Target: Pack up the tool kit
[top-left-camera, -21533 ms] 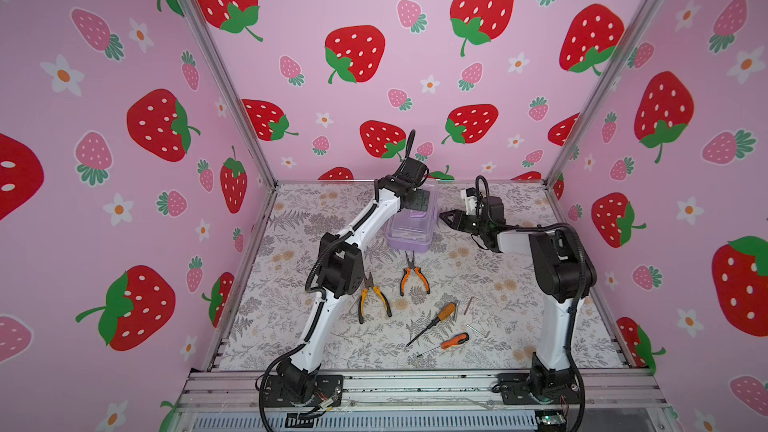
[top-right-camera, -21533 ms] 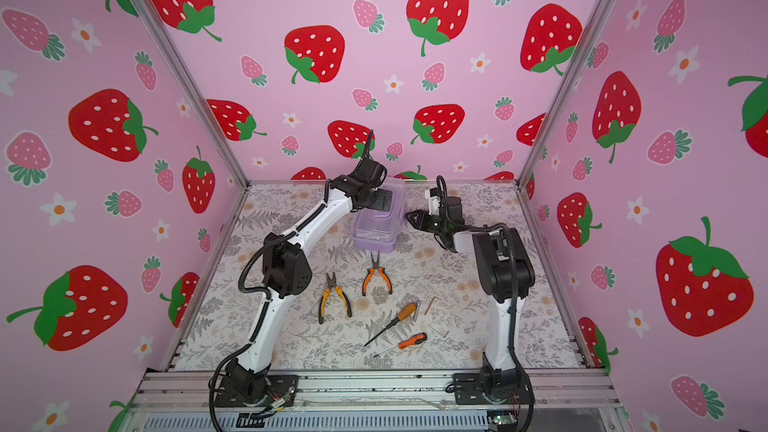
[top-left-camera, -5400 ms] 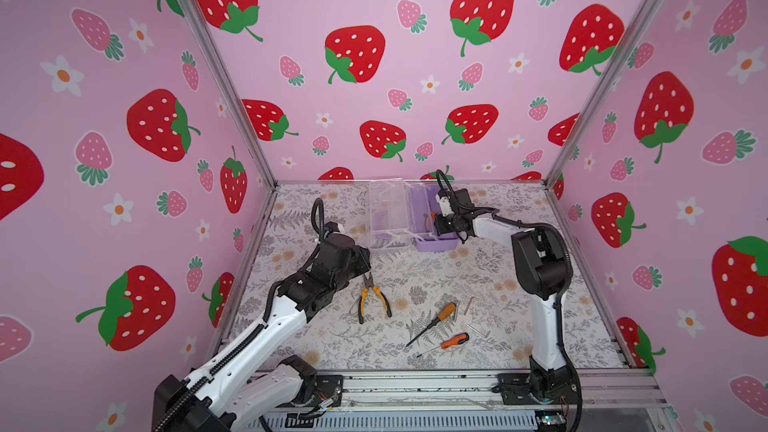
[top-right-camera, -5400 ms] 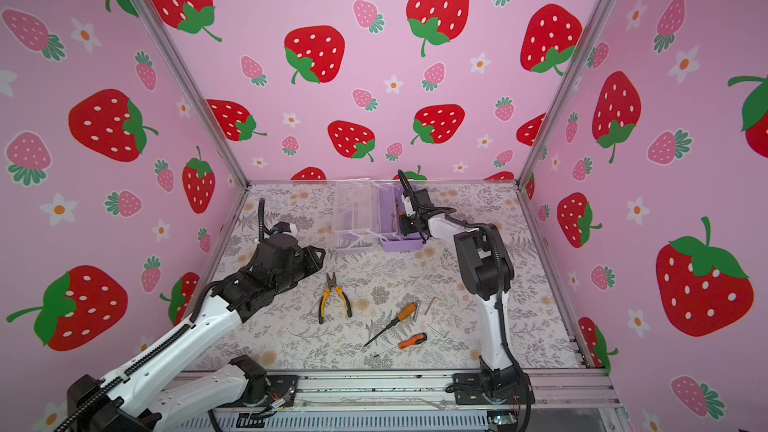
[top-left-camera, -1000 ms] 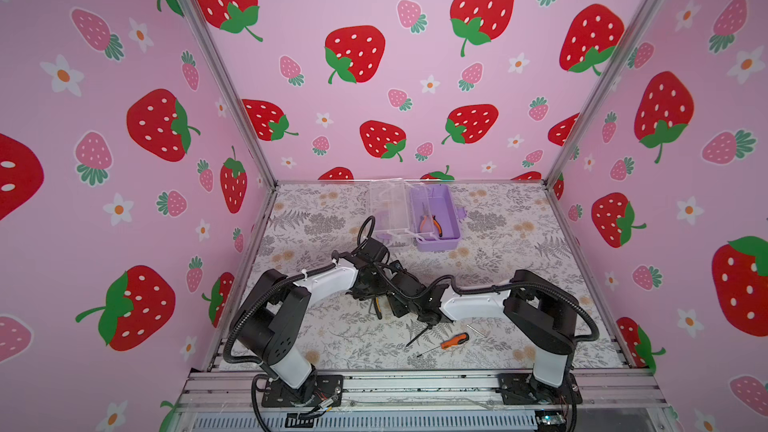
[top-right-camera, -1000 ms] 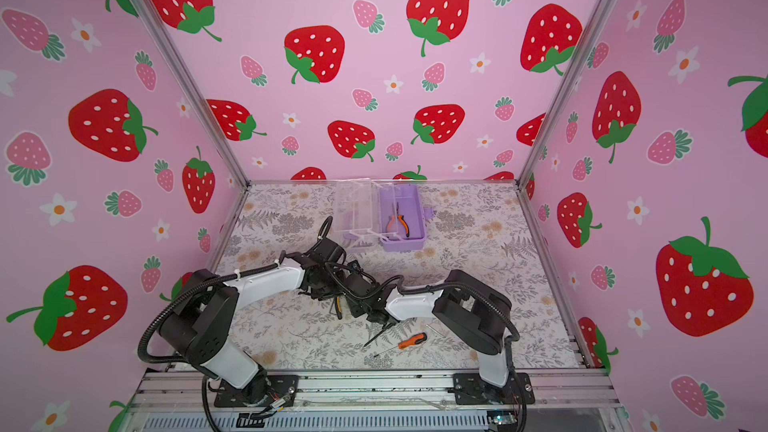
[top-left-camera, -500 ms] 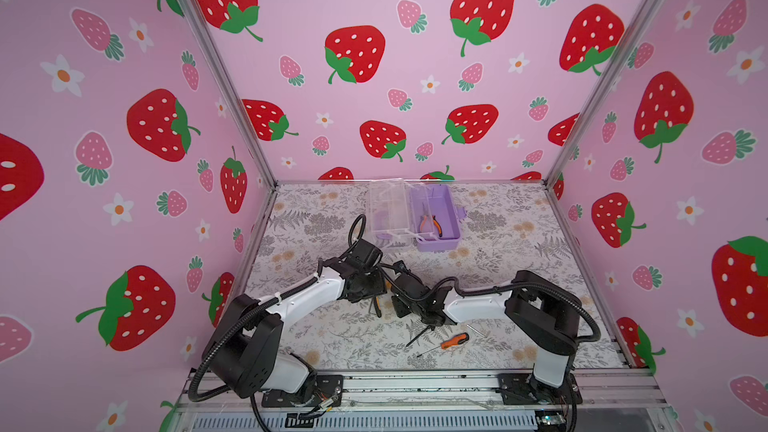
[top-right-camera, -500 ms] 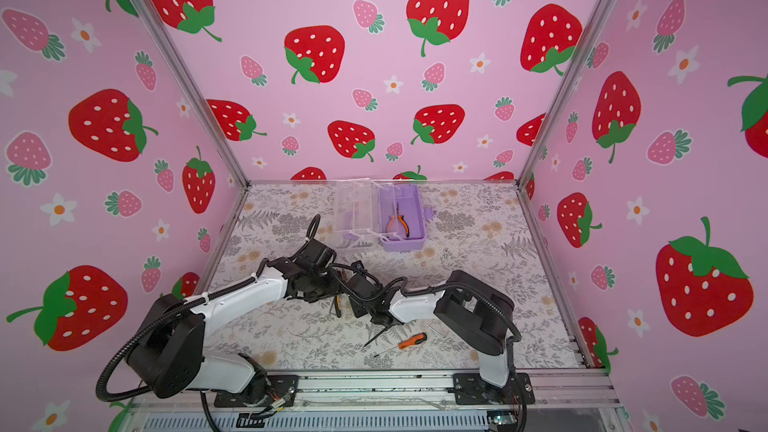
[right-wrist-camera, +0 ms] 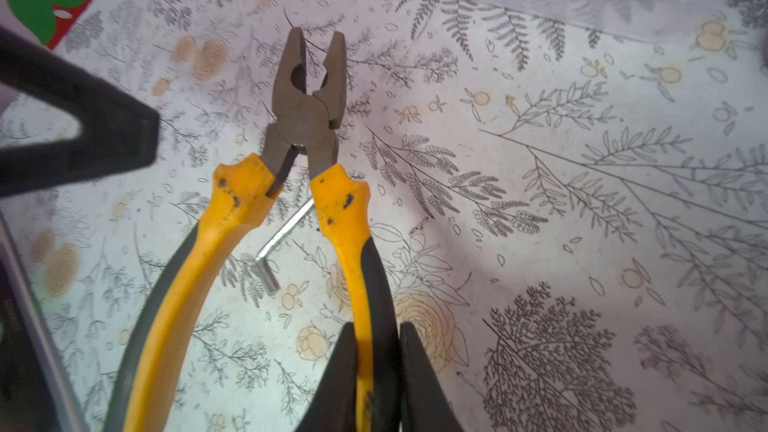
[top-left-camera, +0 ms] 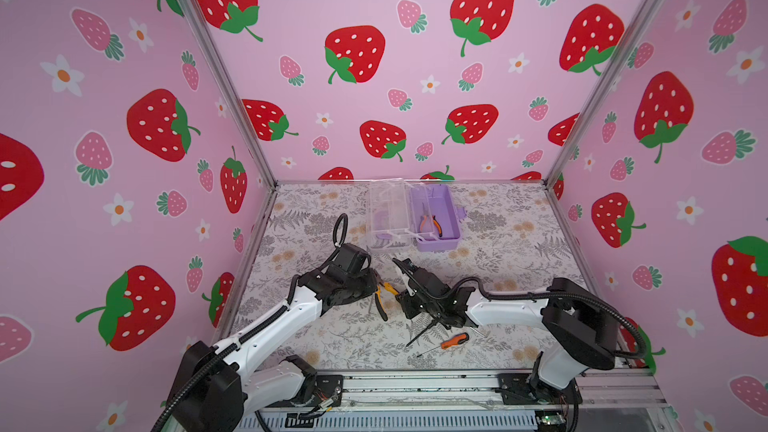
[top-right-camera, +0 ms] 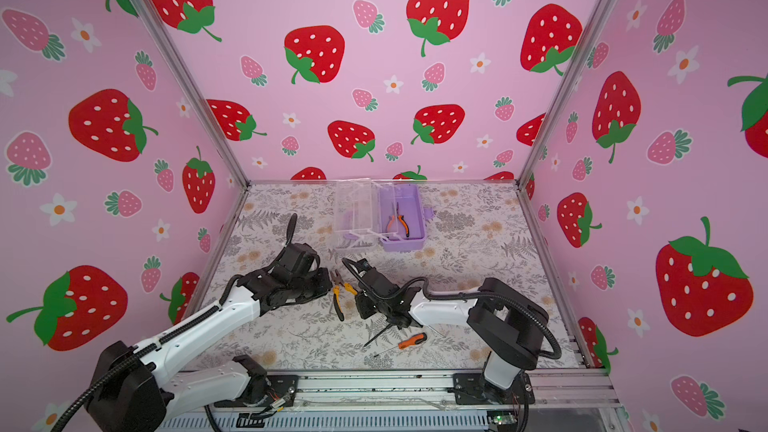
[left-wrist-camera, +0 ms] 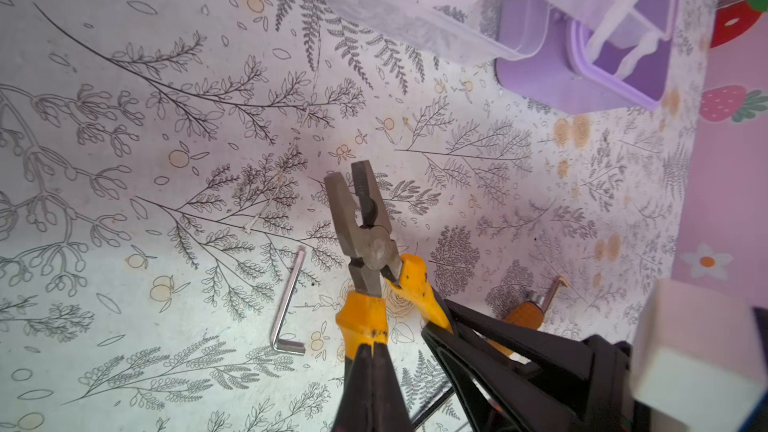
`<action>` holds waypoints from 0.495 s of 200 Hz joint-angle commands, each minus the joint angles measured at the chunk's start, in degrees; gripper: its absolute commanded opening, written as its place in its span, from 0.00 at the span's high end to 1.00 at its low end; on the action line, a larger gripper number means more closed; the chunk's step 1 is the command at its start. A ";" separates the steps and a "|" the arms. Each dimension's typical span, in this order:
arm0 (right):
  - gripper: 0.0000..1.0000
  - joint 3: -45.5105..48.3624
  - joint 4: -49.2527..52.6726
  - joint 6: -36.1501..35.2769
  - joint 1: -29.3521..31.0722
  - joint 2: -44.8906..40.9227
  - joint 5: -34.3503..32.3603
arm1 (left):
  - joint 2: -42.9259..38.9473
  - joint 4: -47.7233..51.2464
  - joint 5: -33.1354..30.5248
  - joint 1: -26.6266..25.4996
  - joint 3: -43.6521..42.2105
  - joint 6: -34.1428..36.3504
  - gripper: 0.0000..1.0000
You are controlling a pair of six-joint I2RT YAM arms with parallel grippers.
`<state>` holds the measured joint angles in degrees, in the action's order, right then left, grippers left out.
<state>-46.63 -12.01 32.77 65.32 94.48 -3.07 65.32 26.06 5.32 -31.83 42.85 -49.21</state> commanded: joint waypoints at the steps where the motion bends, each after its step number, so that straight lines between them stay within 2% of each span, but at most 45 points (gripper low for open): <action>1: 0.98 -0.49 -5.96 0.60 -0.62 -2.10 4.60 | -0.47 -1.91 1.68 -1.31 -1.48 -3.70 1.00; 40: 0.99 -2.66 -9.64 2.75 -1.22 -1.43 12.03 | 0.07 -4.95 1.37 -3.94 -1.34 -5.84 1.00; 72: 1.00 -1.97 -9.11 3.51 -2.30 -2.14 11.81 | -1.33 -4.10 -0.71 -4.02 1.76 -5.09 1.00; 99: 1.00 1.35 -8.48 3.96 -5.15 -7.29 11.22 | -4.25 -0.76 -4.57 -3.50 5.56 -2.86 1.00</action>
<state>-46.74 -17.08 35.27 62.89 93.51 7.90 64.34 22.98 5.15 -35.68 43.00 -53.41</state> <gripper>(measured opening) 0.180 0.050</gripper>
